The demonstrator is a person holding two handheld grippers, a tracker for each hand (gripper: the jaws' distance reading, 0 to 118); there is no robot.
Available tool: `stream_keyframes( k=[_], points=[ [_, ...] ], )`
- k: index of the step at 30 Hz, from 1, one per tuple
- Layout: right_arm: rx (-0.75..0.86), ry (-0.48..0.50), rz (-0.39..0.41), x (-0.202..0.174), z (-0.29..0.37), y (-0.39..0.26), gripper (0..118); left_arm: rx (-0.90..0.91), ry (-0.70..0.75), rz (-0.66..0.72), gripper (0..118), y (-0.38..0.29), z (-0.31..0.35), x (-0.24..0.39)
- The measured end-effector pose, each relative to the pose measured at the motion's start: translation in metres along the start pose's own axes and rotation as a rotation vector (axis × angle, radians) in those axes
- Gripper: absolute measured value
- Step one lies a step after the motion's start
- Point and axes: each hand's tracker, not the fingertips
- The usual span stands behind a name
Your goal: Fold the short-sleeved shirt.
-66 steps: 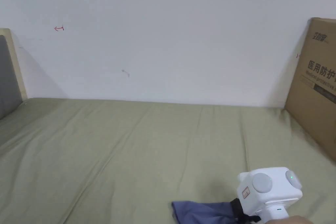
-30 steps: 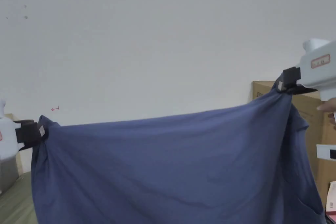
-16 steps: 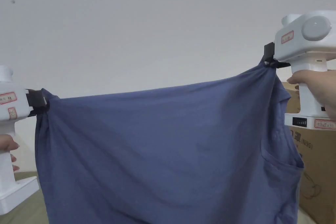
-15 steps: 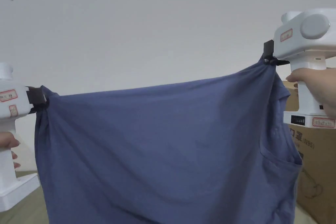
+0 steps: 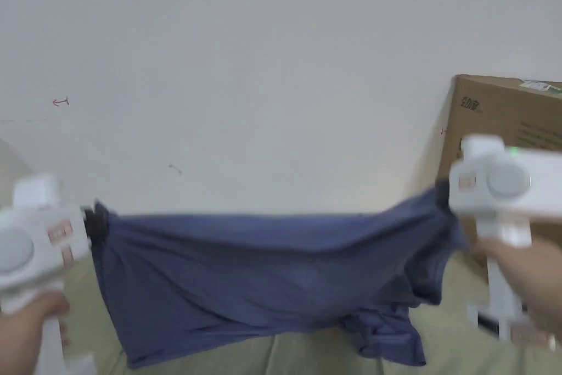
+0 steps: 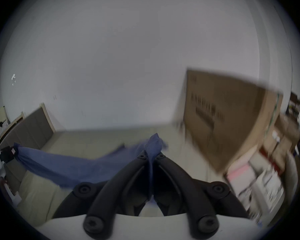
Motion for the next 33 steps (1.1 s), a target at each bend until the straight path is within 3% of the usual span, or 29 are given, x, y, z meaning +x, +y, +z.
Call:
stream_keyframes(
  k=[2, 4, 6, 9, 14, 18, 25, 27, 28, 29, 30, 31, 32, 33],
  points=[
    [-0.169, 0.021, -0.005, 0.012, -0.014, -0.073, 1, -0.125, -0.003, 0.015, 1, -0.062, 0.007, -0.013],
    [-0.305, -0.014, 0.061, 0.025, -0.02, -0.136, 1, -0.253, 0.005, 0.004, 1, -0.115, 0.023, -0.027],
    [-0.394, 0.027, 0.086, 0.039, -0.006, -0.178, 1, -0.351, 0.021, -0.014, 1, -0.159, 0.04, -0.045],
    [-0.497, 0.14, 0.034, 0.073, 0.041, -0.246, 1, -0.445, 0.004, -0.044, 1, -0.2, 0.081, -0.066],
    [-0.503, 0.132, 0.061, 0.11, 0.119, -0.295, 1, -0.493, -0.041, -0.073, 1, -0.23, 0.154, -0.083],
    [-0.521, 0.159, 0.002, 0.128, 0.168, -0.322, 1, -0.519, -0.088, -0.113, 1, -0.247, 0.203, -0.081],
    [-0.554, 0.163, 0.007, 0.133, 0.192, -0.351, 1, -0.569, -0.101, -0.133, 2, -0.272, 0.239, -0.084],
    [-0.551, 0.147, 0.004, 0.131, 0.195, -0.352, 2, -0.57, -0.106, -0.135, 20, -0.269, 0.246, -0.083],
    [-0.536, 0.134, 0.007, 0.129, 0.198, -0.351, 4, -0.566, -0.106, -0.14, 36, -0.268, 0.249, -0.084],
    [-0.518, 0.132, 0.007, 0.127, 0.201, -0.349, 18, -0.557, -0.1, -0.149, 75, -0.266, 0.253, -0.084],
    [-0.505, 0.133, 0.005, 0.125, 0.203, -0.347, 50, -0.548, -0.092, -0.155, 105, -0.264, 0.255, -0.087],
    [-0.505, 0.128, 0.003, 0.124, 0.205, -0.345, 87, -0.555, -0.089, -0.142, 118, -0.262, 0.256, -0.09],
    [-0.515, 0.106, 0.01, 0.122, 0.205, -0.344, 103, -0.569, -0.092, -0.115, 118, -0.262, 0.258, -0.092],
    [-0.527, 0.085, 0.018, 0.12, 0.207, -0.343, 107, -0.558, -0.104, -0.094, 118, -0.26, 0.263, -0.093]
  ],
)
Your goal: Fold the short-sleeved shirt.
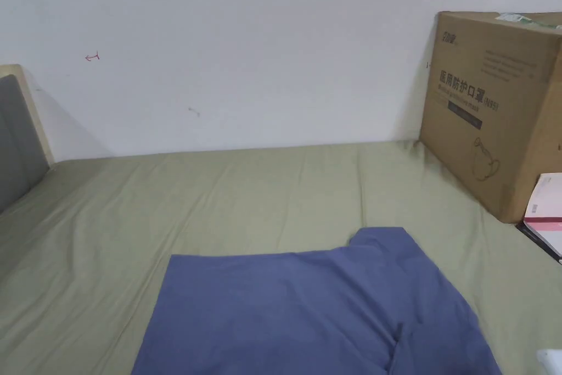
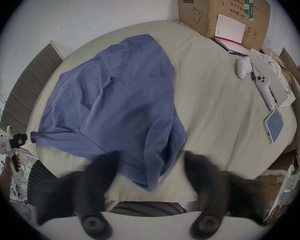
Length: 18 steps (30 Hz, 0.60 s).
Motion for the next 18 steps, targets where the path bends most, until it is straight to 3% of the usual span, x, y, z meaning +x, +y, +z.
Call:
stream_keyframes(
  k=[3, 7, 10, 12, 13, 16, 17, 18],
  points=[
    [0.051, 0.019, 0.014, -0.006, 0.016, -0.002, 110, 0.034, -0.014, 0.026, 118, 0.005, 0.014, 0.009],
    [0.179, 0.064, -0.029, -0.023, 0.048, 0.002, 110, 0.235, -0.028, 0.049, 118, 0.021, 0.049, 0.031],
    [0.371, 0.122, -0.029, -0.044, 0.08, 0.006, 107, 0.43, 0.015, -0.001, 113, 0.033, 0.077, 0.063],
    [0.523, 0.158, -0.004, -0.061, 0.098, 0.005, 96, 0.561, 0.018, -0.033, 97, 0.035, 0.091, 0.084],
    [0.609, 0.184, 0.016, -0.071, 0.108, 0.004, 84, 0.604, 0.008, -0.044, 84, 0.036, 0.094, 0.093],
    [0.8, 0.168, 0.05, -0.102, 0.127, 0.0, 14, 0.689, -0.001, -0.045, 8, 0.036, 0.1, 0.118],
    [0.851, 0.156, 0.051, -0.11, 0.131, -0.002, 5, 0.712, 0.027, -0.053, 1, 0.037, 0.099, 0.124],
    [0.888, 0.164, 0.047, -0.116, 0.133, -0.001, 2, 0.74, 0.055, -0.056, 0, 0.036, 0.1, 0.129]
  ],
)
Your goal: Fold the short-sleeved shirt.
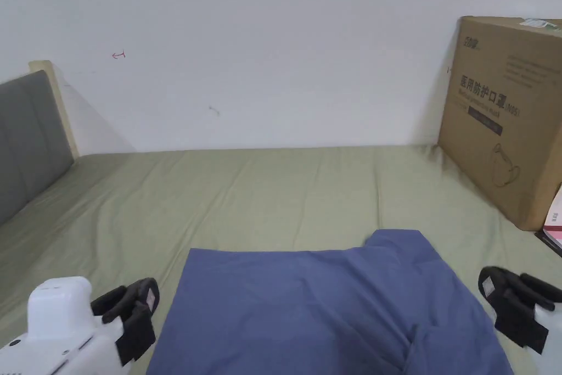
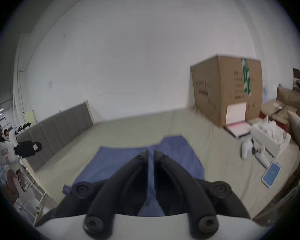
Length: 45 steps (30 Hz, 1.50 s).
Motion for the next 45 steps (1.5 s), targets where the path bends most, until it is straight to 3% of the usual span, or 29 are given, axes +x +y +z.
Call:
stream_keyframes(
  k=[4, 7, 8, 12, 15, 19, 20, 21, 22, 24, 27, 29, 31, 33, 34, 35, 37, 40, 43, 44, 45],
  points=[
    [0.006, 0.046, 0.006, -0.011, -0.009, 0.008, 0, -0.01, -0.071, 0.027, 0, 0.008, -0.011, 0.006],
    [-0.032, 0.076, 0.008, -0.013, -0.01, 0.014, 0, -0.106, -0.03, 0.087, 0, 0.024, -0.02, -0.006],
    [-0.037, 0.081, 0.012, -0.013, -0.01, 0.015, 0, -0.149, -0.084, 0.128, 0, 0.03, -0.023, -0.015],
    [-0.06, 0.082, 0.037, -0.012, -0.007, 0.013, 0, -0.55, -0.065, 0.158, 0, 0.034, -0.055, -0.05],
    [-0.096, 0.08, 0.032, -0.007, -0.009, 0.006, 0, -0.81, -0.058, 0.216, 0, -0.003, -0.08, -0.08],
    [-0.144, 0.08, 0.006, -0.005, -0.012, -0.004, 0, -0.932, 0.086, 0.199, 5, -0.059, -0.098, -0.11],
    [-0.153, 0.08, 0.005, -0.006, -0.012, -0.005, 0, -0.957, 0.109, 0.198, 37, -0.07, -0.102, -0.116],
    [-0.162, 0.081, 0.005, -0.006, -0.013, -0.007, 0, -0.98, 0.127, 0.191, 84, -0.08, -0.107, -0.12],
    [-0.174, 0.084, 0.007, -0.006, -0.014, -0.008, 0, -1.01, 0.132, 0.211, 118, -0.094, -0.111, -0.124],
    [-0.193, 0.091, 0.009, -0.006, -0.015, -0.01, 0, -0.974, 0.125, 0.196, 111, -0.107, -0.109, -0.123],
    [-0.218, 0.092, 0.008, -0.005, -0.017, -0.014, 0, -1.002, 0.133, 0.131, 111, -0.127, -0.12, -0.118],
    [-0.231, 0.085, 0.005, -0.002, -0.019, -0.017, 0, -1.046, 0.112, 0.095, 101, -0.139, -0.126, -0.114],
    [-0.243, 0.076, -0.004, 0.001, -0.02, -0.018, 0, -1.052, 0.155, -0.043, 96, -0.145, -0.129, -0.108],
    [-0.255, 0.063, -0.012, 0.007, -0.02, -0.019, 0, -1.007, 0.153, -0.065, 70, -0.135, -0.122, -0.096],
    [-0.262, 0.048, -0.011, 0.01, -0.019, -0.02, 0, -0.965, 0.132, -0.087, 46, -0.129, -0.118, -0.089],
    [-0.27, 0.032, -0.005, 0.014, -0.018, -0.021, 0, -0.932, 0.113, -0.096, 5, -0.122, -0.108, -0.084],
    [-0.304, -0.009, 0.007, 0.027, -0.017, -0.026, 0, -0.881, 0.022, -0.007, 4, -0.115, -0.099, -0.077],
    [-0.381, -0.005, -0.072, 0.055, -0.021, -0.034, 0, -0.837, 0.085, -0.065, 4, -0.106, -0.094, -0.072],
    [-0.509, -0.11, -0.098, 0.079, -0.034, -0.043, 1, -0.838, 0.039, 0.023, 4, -0.102, -0.088, -0.069],
    [-0.593, -0.155, -0.11, 0.088, -0.043, -0.048, 34, -0.837, 0.036, 0.044, 4, -0.099, -0.087, -0.07],
    [-0.702, -0.176, -0.132, 0.097, -0.053, -0.057, 83, -0.835, 0.033, 0.059, 4, -0.097, -0.086, -0.071]
  ],
)
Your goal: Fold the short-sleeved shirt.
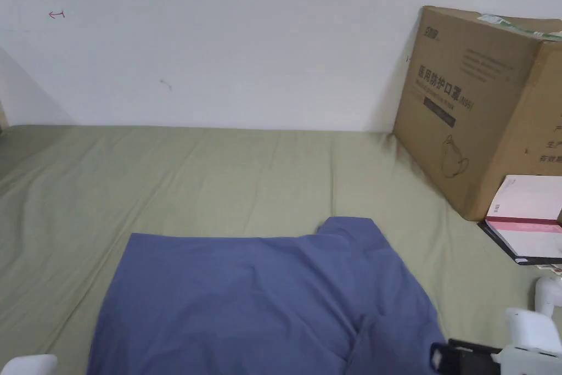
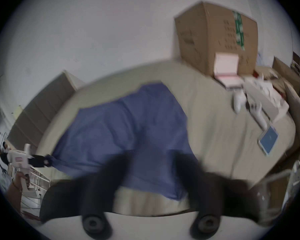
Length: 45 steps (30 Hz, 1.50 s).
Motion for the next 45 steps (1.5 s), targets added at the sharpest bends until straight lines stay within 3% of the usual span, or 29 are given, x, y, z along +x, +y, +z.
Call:
stream_keyframes(
  k=[1, 3, 7, 9, 11, 12, 14, 15, 27, 36, 41, 45],
  points=[
    [-0.105, -0.01, -0.014, 0.009, -0.016, -0.003, 114, 0.003, -0.005, 0.009, 4, 0.001, 0.002, -0.001],
    [-0.174, 0.006, -0.05, 0.027, -0.037, -0.011, 118, 0.009, -0.005, 0.02, 4, 0.0, 0.004, -0.001],
    [-0.283, -0.111, -0.04, 0.044, -0.074, -0.02, 115, 0.013, 0.011, 0.038, 4, 0.0, 0.005, -0.004],
    [-0.284, -0.103, -0.044, 0.049, -0.083, -0.022, 92, 0.009, 0.014, 0.044, 4, 0.0, 0.004, -0.006],
    [-0.287, -0.086, -0.042, 0.051, -0.083, -0.021, 52, -0.001, 0.025, 0.039, 4, -0.003, 0.002, -0.005],
    [-0.277, -0.113, -0.031, 0.051, -0.08, -0.022, 40, -0.006, 0.029, 0.037, 4, -0.003, 0.002, -0.006],
    [-0.228, -0.056, -0.046, 0.054, -0.067, -0.022, 3, -0.01, 0.029, 0.038, 4, -0.004, 0.001, -0.008],
    [-0.217, 0.009, -0.075, 0.053, -0.061, -0.021, 3, -0.011, 0.024, 0.044, 4, -0.004, 0.0, -0.009],
    [-0.202, 0.055, -0.165, 0.082, -0.007, -0.039, 3, -0.016, -0.02, 0.096, 4, -0.024, 0.021, -0.021],
    [-0.158, 0.188, -0.352, 0.086, 0.01, 0.019, 3, 0.037, -0.12, 0.229, 5, 0.032, 0.044, -0.028],
    [-0.155, 0.251, -0.539, 0.08, -0.038, 0.082, 3, 0.049, -0.133, 0.272, 5, 0.102, -0.003, -0.031],
    [-0.186, 0.226, -0.661, 0.082, -0.098, 0.115, 3, 0.027, -0.127, 0.326, 5, 0.14, -0.053, -0.034]
  ],
)
